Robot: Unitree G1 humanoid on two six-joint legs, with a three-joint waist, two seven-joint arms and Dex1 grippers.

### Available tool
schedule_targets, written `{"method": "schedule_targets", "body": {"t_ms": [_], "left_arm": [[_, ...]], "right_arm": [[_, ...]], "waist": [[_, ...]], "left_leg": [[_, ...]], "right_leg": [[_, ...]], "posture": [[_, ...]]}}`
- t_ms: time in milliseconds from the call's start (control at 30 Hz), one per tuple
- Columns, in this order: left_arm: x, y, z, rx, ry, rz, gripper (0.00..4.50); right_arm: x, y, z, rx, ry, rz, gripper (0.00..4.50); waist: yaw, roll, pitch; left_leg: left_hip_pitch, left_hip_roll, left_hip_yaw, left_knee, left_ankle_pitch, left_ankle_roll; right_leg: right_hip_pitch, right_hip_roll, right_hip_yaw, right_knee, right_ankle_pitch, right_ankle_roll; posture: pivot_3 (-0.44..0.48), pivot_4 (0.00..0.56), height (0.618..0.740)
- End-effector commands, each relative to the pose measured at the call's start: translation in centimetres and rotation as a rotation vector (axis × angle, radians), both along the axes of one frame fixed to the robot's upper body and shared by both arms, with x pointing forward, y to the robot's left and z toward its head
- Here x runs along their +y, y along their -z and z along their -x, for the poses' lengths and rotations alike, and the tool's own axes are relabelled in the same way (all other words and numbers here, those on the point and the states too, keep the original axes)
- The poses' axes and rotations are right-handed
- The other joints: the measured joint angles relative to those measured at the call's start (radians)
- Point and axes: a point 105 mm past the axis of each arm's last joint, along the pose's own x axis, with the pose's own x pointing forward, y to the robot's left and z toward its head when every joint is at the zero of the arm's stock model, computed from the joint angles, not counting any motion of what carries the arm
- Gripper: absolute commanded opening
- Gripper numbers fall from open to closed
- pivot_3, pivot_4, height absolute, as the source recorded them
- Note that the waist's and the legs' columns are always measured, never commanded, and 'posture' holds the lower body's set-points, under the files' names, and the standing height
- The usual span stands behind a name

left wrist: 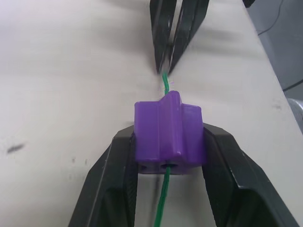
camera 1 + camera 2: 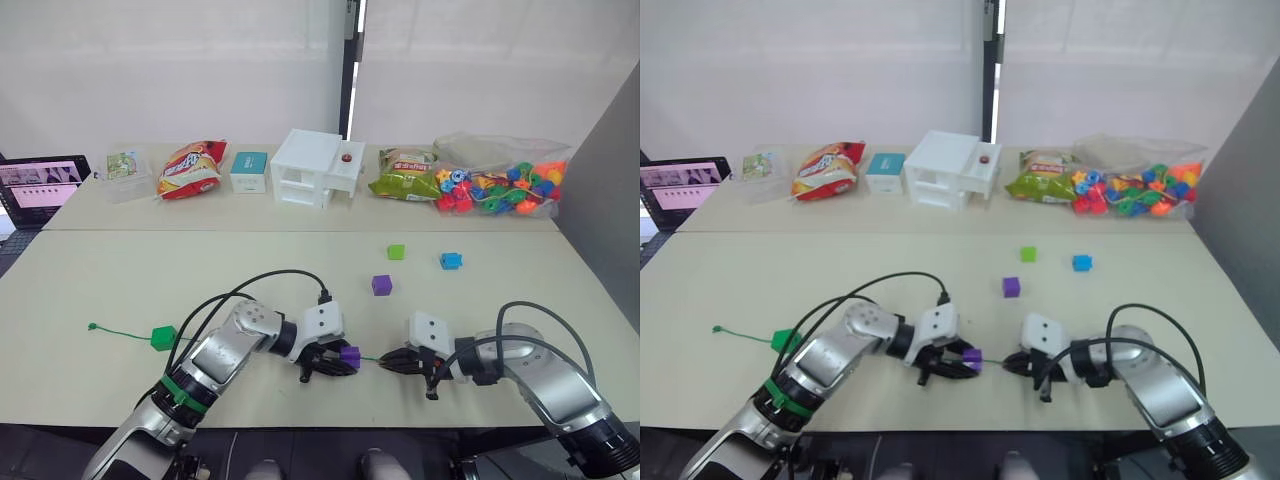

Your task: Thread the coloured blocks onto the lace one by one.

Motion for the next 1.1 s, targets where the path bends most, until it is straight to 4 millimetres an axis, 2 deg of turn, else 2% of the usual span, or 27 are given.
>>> {"method": "schedule_targets", "body": {"t_ms": [33,100,167,233,333,433,500,633,967,1033,1100], "left_arm": [[2.3,-1.8,0.0,-0.04,-0.007,0.021,1.37],[4.6,-1.9,0.1,-0.045,-0.031,-0.015,1.37],[10.0,-2.0,-0.2,-0.059,-0.102,-0.117,1.37],[14.0,-2.3,-0.5,-0.087,-0.153,-0.198,1.37],[17.8,-2.6,-0.6,-0.107,-0.19,-0.256,1.37],[22.9,-2.5,0.0,-0.096,-0.248,-0.378,1.37],[24.7,-2.5,0.3,-0.08,-0.279,-0.406,1.37],[26.6,-2.1,1.3,-0.077,-0.271,-0.476,1.37],[26.1,-2.4,0.8,-0.125,-0.267,-0.451,1.37],[25.2,-3.4,0.8,-0.06,-0.282,-0.385,2.4],[24.0,-5.0,0.3,-0.077,-0.276,-0.323,3.03]], "right_arm": [[-0.5,-0.9,-0.3,-0.027,0.003,0.033,0.0],[-0.3,-1.4,-0.3,-0.034,-0.005,0.037,0.0],[0.1,-2.4,-0.1,-0.045,-0.028,0.049,0.0],[0.4,-3.1,0.0,-0.057,-0.044,0.05,0.0],[0.7,-3.5,0.1,-0.068,-0.05,0.049,0.0],[0.8,-3.6,0.1,-0.07,-0.051,0.051,0.0],[0.7,-3.4,0.0,-0.069,-0.051,0.055,0.0],[0.6,-3.2,-0.1,-0.068,-0.049,0.059,0.0],[1.0,-3.2,-0.3,-0.067,-0.059,0.048,0.0],[1.4,-3.3,-0.3,-0.068,-0.065,0.035,0.0],[1.7,-3.4,-0.2,-0.066,-0.07,0.025,0.0]], "waist": [[-0.003,0.0,0.0],[-0.002,0.0,0.0],[-0.012,0.0,0.0],[-0.019,0.0,0.0],[-0.018,0.001,0.001],[-0.015,0.001,0.001],[-0.015,0.001,0.001],[-0.019,0.001,0.001],[-0.021,0.001,0.001],[-0.021,0.001,0.001],[-0.021,0.001,0.001]], "left_leg": [[0.0,0.0,0.0,0.0,0.0,0.0],[0.0,0.0,0.0,0.0,0.0,0.0],[-0.001,0.0,0.0,0.0,0.0,0.0],[-0.001,0.001,0.0,-0.002,0.0,0.0],[-0.001,0.001,0.0,-0.003,0.0,0.0],[-0.002,0.001,0.001,-0.003,0.0,0.0],[-0.002,0.001,0.001,-0.003,0.0,0.0],[-0.002,0.001,0.001,-0.003,0.0,0.0],[-0.002,0.001,0.001,-0.003,0.0,0.0],[-0.002,0.002,0.001,-0.003,0.0,0.0],[-0.002,0.001,0.001,-0.003,0.0,0.0]], "right_leg": [[-0.001,0.0,0.0,0.001,0.0,0.0],[-0.001,0.0,0.0,0.001,0.0,0.0],[-0.002,0.0,0.0,0.001,0.0,0.0],[-0.004,0.0,0.0,0.001,0.0,0.0],[-0.004,0.001,-0.001,0.001,0.0,0.0],[-0.004,0.0,-0.001,0.0,0.0,0.0],[-0.004,0.0,-0.001,0.0,0.0,0.0],[-0.005,0.0,-0.001,0.0,0.0,0.0],[-0.005,0.0,-0.001,0.002,0.0,0.0],[-0.005,0.0,-0.001,0.002,0.0,0.0],[-0.005,0.0,-0.001,0.002,0.0,0.0]], "posture": [[0.0,0.15,0.74],[0.0,0.15,0.74],[0.0,0.15,0.74],[0.0,0.15,0.74],[0.0,0.15,0.74],[0.0,0.15,0.74],[0.0,0.15,0.74],[0.0,0.15,0.74],[0.0,0.15,0.74],[0.0,0.15,0.74],[0.0,0.15,0.74]]}}
